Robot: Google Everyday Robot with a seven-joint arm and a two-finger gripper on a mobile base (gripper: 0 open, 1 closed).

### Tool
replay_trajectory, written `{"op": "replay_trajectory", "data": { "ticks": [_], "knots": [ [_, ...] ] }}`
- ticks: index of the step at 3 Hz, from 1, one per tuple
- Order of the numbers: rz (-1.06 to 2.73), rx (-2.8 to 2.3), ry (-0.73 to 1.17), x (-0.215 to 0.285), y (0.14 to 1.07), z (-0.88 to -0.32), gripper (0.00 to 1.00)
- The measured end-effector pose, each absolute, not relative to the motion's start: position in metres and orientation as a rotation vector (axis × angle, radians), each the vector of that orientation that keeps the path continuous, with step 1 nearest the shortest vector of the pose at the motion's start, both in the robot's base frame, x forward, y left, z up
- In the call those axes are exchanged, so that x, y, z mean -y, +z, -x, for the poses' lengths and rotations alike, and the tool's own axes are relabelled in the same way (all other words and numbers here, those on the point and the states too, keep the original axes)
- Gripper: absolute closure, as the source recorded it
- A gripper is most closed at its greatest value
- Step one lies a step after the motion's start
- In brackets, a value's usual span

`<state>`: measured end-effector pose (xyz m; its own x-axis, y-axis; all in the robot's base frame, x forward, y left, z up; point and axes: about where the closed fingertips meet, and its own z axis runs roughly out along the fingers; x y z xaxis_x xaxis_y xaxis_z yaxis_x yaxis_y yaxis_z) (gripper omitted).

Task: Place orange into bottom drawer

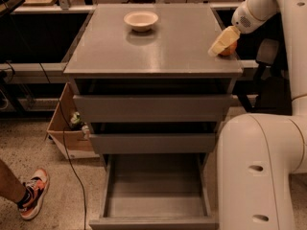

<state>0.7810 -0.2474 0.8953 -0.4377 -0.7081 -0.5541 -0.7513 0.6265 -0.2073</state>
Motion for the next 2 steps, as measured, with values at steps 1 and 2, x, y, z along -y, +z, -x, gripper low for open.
{"op": "replay_trajectory", "data": {
  "ticks": [1, 2],
  "knots": [
    [1.115, -2.243, 0.104, 0.2499, 0.8886, -0.7846, 0.00],
    [1.103, -2.246, 0.114, 0.2517, 0.8804, -0.7882, 0.00]
  ]
}}
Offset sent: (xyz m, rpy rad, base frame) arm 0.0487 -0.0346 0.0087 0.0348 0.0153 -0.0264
